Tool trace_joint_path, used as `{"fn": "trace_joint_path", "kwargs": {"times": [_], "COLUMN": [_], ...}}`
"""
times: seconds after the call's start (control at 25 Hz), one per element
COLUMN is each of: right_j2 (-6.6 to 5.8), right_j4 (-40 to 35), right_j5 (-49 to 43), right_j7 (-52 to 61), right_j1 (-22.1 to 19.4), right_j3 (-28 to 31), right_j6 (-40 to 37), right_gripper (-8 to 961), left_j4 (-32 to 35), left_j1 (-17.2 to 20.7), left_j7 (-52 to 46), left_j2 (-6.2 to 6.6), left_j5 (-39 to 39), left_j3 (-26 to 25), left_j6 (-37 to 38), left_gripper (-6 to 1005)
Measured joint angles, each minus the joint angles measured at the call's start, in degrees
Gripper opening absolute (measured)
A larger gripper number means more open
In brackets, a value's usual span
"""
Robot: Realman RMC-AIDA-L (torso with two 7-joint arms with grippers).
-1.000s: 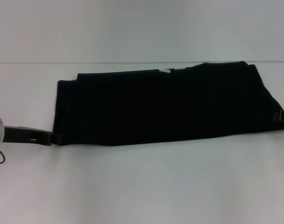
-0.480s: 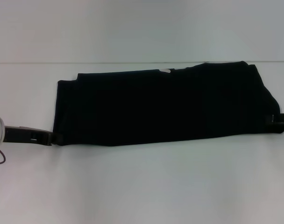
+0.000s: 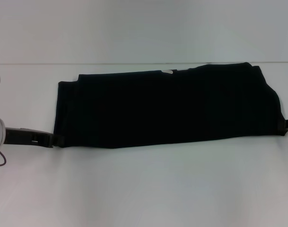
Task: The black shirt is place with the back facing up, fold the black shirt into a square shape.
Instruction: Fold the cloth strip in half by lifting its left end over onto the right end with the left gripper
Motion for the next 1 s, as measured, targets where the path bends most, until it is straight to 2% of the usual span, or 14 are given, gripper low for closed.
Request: {"fn": "trace_joint_path", "kwargs": {"times": [0.12,0.32,0.44,0.68,1.0], "right_j2": [0.21,0.27,0.31,0.77,3.21], "right_j4": [-0.3,-0.7,-0.81,-1.44,-8.16], "right_j5": [0.03,0.12,0.27,0.59,3.28], "right_j7": [-0.07,-0.15,-1.01,-3.04,-3.6], "right_j1": [-0.27,-0.91,-1.4,-3.41,-8.37], "right_j3": [0.11,0.37,1.52,5.43,6.96], "right_j6": [0.0,0.05,0.04,-1.17,-6.95], "right_gripper": [279,40,3,17,35], "left_j4": [-0.05,-0.1,-0.09,0.25,0.98], "left_j1": [-0.01,-0.03,-0.03,-0.03,-0.03], "left_j7": [0.09,0.24,0.44,0.46,2.0], "left_j2": [0.0,0.0,0.0,0.04,0.31], "left_j5": [0.0,0.0,0.0,0.0,0.0], "left_j3": [0.0,0.0,0.0,-0.11,-0.17], "left_j6": [0.0,0.01,0.0,0.52,2.34], "left_gripper": [63,69,73,81,91]}}
